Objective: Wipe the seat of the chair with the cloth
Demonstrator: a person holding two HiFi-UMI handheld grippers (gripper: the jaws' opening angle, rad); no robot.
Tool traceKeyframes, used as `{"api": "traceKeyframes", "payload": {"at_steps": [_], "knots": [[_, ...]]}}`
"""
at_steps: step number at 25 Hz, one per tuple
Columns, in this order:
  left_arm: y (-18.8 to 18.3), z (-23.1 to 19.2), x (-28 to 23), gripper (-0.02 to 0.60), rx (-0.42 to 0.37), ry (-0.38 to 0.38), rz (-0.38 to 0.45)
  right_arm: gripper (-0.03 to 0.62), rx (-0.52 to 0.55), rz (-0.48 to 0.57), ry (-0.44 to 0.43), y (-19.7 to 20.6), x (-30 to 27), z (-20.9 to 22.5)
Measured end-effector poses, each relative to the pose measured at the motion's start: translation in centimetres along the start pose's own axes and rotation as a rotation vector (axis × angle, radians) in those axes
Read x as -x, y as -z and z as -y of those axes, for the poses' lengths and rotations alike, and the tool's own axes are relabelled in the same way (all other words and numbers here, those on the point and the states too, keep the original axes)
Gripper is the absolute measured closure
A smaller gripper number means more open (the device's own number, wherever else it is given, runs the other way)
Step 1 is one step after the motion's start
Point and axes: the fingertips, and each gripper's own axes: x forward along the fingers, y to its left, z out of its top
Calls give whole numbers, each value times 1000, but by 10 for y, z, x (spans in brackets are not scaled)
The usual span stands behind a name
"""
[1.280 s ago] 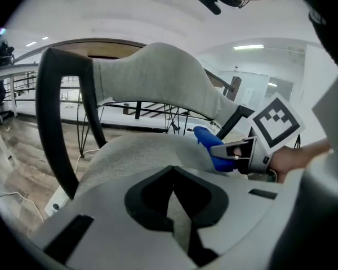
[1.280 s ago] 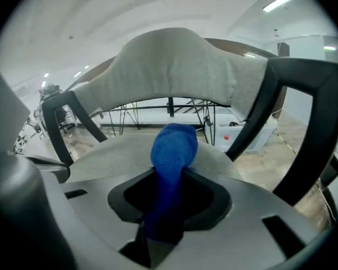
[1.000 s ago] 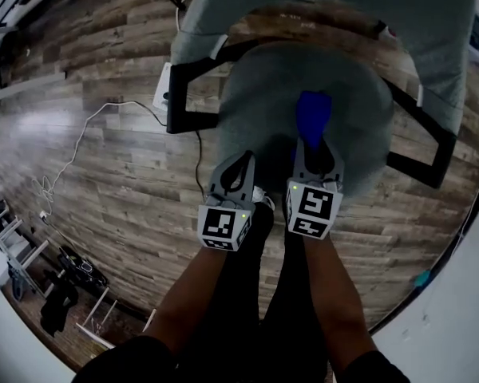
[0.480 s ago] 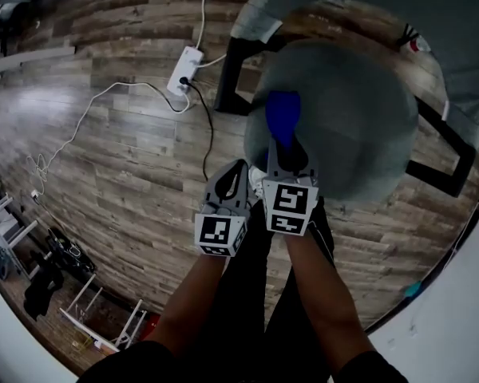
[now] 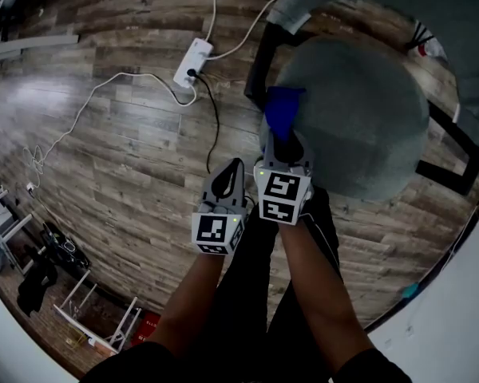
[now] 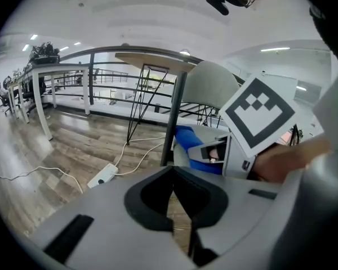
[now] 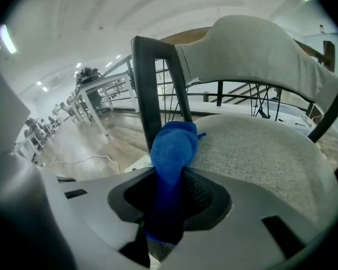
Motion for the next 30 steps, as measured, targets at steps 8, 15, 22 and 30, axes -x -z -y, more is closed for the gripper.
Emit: {"api": "traceKeyframes", "payload": {"at_steps": [8, 15, 22, 30], "knots": [[-7, 10, 3, 580, -110, 49, 21, 474, -32, 16, 47, 3, 3, 13], [-13, 21, 3, 580, -135, 81, 20, 474, -51, 9, 89, 8, 12, 30], [-14, 43, 1, 580, -148, 110, 20, 474, -69, 8, 131, 19, 28, 58], [-9, 72, 1, 580, -165, 155, 9, 474, -66, 14, 170, 30, 45, 88]]}}
